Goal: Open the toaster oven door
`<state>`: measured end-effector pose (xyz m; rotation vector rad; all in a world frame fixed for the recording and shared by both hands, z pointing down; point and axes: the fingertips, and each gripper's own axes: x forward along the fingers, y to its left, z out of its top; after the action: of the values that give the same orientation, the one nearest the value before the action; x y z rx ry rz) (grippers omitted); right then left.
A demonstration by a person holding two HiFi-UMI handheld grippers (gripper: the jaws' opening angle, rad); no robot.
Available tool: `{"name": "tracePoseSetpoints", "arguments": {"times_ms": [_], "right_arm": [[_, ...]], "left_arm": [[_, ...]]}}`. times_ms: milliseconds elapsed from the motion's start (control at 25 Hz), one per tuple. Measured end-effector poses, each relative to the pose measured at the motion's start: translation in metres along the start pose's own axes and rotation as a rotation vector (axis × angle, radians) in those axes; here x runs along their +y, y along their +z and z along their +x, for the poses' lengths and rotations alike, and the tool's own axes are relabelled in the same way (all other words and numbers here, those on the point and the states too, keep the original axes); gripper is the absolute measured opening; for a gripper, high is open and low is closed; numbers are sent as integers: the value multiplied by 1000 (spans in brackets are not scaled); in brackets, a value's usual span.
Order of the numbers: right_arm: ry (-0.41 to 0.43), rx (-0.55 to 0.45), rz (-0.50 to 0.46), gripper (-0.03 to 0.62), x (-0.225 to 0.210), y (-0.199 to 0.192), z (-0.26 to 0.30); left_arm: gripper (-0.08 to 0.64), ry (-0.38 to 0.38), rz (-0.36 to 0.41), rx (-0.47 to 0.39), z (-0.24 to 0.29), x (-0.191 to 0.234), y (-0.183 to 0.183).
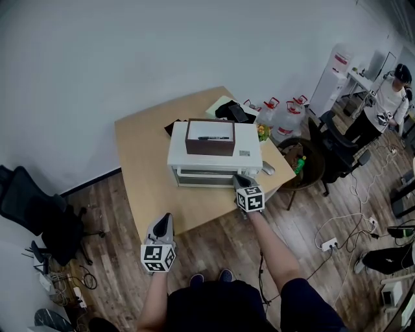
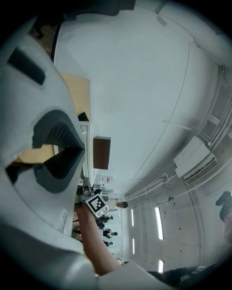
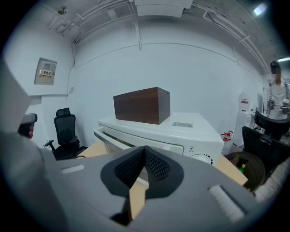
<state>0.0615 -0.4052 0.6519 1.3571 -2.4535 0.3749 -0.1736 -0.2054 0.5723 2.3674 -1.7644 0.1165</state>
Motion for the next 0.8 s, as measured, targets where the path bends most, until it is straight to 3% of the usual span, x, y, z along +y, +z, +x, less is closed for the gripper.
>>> {"name": "tracePoseSetpoints", "arguments": {"times_ms": [800], "right_arm": [[-7,5,34,6,0,-3,-1]], "left_arm": [[-5,-28,-19,12,0,-11,-7]]}}
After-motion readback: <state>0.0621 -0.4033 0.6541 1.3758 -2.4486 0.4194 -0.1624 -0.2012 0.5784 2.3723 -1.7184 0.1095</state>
